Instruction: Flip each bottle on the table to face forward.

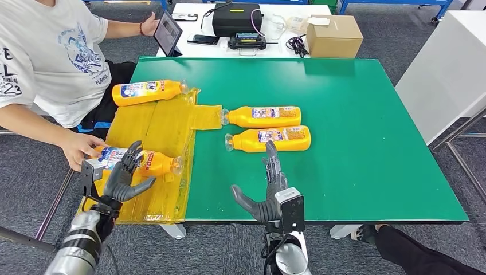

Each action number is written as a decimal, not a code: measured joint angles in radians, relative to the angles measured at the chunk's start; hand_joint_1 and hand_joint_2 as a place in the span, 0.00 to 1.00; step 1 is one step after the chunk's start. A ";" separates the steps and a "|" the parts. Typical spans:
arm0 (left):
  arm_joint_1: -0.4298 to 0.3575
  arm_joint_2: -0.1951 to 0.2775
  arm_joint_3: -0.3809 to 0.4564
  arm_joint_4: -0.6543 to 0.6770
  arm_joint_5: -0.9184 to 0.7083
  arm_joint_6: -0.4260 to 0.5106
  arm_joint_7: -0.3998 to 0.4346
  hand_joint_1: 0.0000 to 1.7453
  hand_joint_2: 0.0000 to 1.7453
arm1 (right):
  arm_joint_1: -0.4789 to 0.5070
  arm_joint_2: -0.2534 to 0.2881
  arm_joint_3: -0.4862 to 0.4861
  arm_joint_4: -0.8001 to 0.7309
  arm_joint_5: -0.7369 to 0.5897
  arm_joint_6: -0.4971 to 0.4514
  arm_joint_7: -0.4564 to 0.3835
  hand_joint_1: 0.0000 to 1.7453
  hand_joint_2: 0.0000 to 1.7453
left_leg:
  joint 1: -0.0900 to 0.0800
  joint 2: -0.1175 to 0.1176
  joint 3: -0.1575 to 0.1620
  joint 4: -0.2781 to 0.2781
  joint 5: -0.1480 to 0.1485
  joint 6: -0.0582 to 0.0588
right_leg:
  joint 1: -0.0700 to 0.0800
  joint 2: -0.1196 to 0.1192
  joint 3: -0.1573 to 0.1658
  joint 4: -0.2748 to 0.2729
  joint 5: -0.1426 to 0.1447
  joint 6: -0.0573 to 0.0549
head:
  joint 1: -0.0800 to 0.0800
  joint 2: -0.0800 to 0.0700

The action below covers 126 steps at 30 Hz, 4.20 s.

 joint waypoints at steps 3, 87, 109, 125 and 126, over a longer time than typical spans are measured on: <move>0.028 -0.017 -0.001 -0.042 0.037 -0.002 0.011 0.00 1.00 | 0.000 0.000 0.000 0.007 0.000 -0.001 -0.001 0.00 1.00 | 0.000 0.001 -0.003 0.000 0.000 0.000 | 0.000 0.000 -0.003 0.000 0.000 0.001 | 0.000 0.000; 0.249 -0.187 -0.258 -0.443 0.037 0.641 -0.080 0.00 1.00 | -0.270 -0.274 0.033 0.317 0.509 0.151 0.377 0.00 1.00 | 0.000 0.011 -0.009 0.001 0.000 0.001 | 0.000 0.008 -0.012 0.000 0.005 0.001 | 0.000 0.000; 0.238 -0.181 -0.247 -0.420 0.017 0.626 -0.094 0.00 1.00 | -0.365 -0.279 0.150 0.373 0.534 0.140 0.434 0.00 1.00 | 0.000 0.010 -0.013 0.001 0.000 0.001 | 0.000 0.007 -0.015 0.000 0.005 0.001 | -0.001 0.000; 0.231 -0.181 -0.244 -0.381 0.016 0.624 -0.107 0.00 1.00 | -0.343 -0.300 0.150 0.313 0.458 0.158 0.398 0.00 1.00 | 0.000 0.010 -0.014 0.001 0.000 0.001 | 0.000 0.007 -0.016 0.000 0.005 0.001 | 0.000 0.000; 0.231 -0.181 -0.244 -0.376 0.016 0.623 -0.110 0.00 1.00 | -0.341 -0.302 0.150 0.305 0.457 0.158 0.397 0.00 1.00 | 0.000 0.010 -0.014 0.001 0.000 0.001 | 0.000 0.007 -0.017 0.000 0.005 0.001 | -0.001 0.000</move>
